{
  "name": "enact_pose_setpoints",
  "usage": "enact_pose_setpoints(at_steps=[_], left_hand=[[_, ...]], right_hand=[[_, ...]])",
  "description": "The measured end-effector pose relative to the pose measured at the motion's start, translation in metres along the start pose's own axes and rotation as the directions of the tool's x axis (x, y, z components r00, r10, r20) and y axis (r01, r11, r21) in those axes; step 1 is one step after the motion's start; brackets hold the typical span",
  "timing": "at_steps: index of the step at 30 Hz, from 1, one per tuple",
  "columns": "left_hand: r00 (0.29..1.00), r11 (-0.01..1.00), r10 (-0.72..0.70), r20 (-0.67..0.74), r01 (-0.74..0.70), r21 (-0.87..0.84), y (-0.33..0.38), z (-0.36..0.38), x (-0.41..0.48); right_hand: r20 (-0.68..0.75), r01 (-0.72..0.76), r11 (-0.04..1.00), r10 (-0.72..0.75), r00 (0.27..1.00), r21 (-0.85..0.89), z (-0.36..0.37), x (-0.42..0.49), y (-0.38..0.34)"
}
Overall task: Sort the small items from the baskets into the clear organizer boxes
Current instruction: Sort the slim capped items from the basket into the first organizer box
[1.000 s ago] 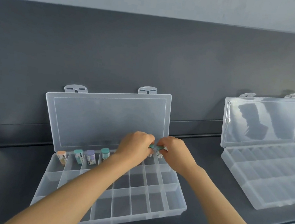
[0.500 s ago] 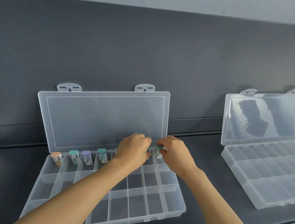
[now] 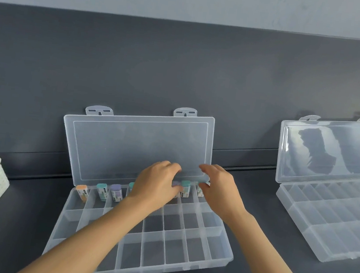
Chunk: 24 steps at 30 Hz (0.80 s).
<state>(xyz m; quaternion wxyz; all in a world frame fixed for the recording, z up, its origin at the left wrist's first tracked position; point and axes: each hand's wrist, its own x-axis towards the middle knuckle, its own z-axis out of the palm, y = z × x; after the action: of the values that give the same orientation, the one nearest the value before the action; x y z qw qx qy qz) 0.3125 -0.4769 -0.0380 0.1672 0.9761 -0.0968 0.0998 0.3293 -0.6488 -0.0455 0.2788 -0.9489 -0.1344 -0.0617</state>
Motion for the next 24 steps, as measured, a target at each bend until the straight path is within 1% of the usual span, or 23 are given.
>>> enact_pose_setpoints(at_steps=[6, 11, 16, 20, 24], left_hand=[[0.995, 0.996, -0.089, -0.040, 0.088, -0.030, -0.027, -0.035, -0.026], [0.988, 0.989, -0.142, -0.065, 0.139, -0.055, -0.062, -0.064, -0.060], [0.985, 0.986, -0.164, -0.055, 0.163, -0.025, -0.118, -0.098, -0.100], [0.981, 0.983, -0.179, -0.078, 0.181, 0.021, -0.171, -0.126, -0.136], [0.975, 0.976, -0.207, -0.081, 0.212, 0.059, -0.232, -0.153, -0.174]], right_hand=[[0.004, 0.096, 0.992, -0.097, 0.995, 0.087, 0.006, -0.001, -0.046], [0.044, 0.166, 0.978, -0.173, 0.984, 0.126, 0.019, -0.002, -0.093], [0.098, 0.262, 0.960, -0.271, 0.958, 0.094, 0.044, -0.008, -0.148], [0.147, 0.284, 0.957, -0.289, 0.946, 0.055, 0.069, -0.014, -0.201], [0.181, 0.297, 0.952, -0.305, 0.935, 0.072, 0.101, -0.021, -0.258]])
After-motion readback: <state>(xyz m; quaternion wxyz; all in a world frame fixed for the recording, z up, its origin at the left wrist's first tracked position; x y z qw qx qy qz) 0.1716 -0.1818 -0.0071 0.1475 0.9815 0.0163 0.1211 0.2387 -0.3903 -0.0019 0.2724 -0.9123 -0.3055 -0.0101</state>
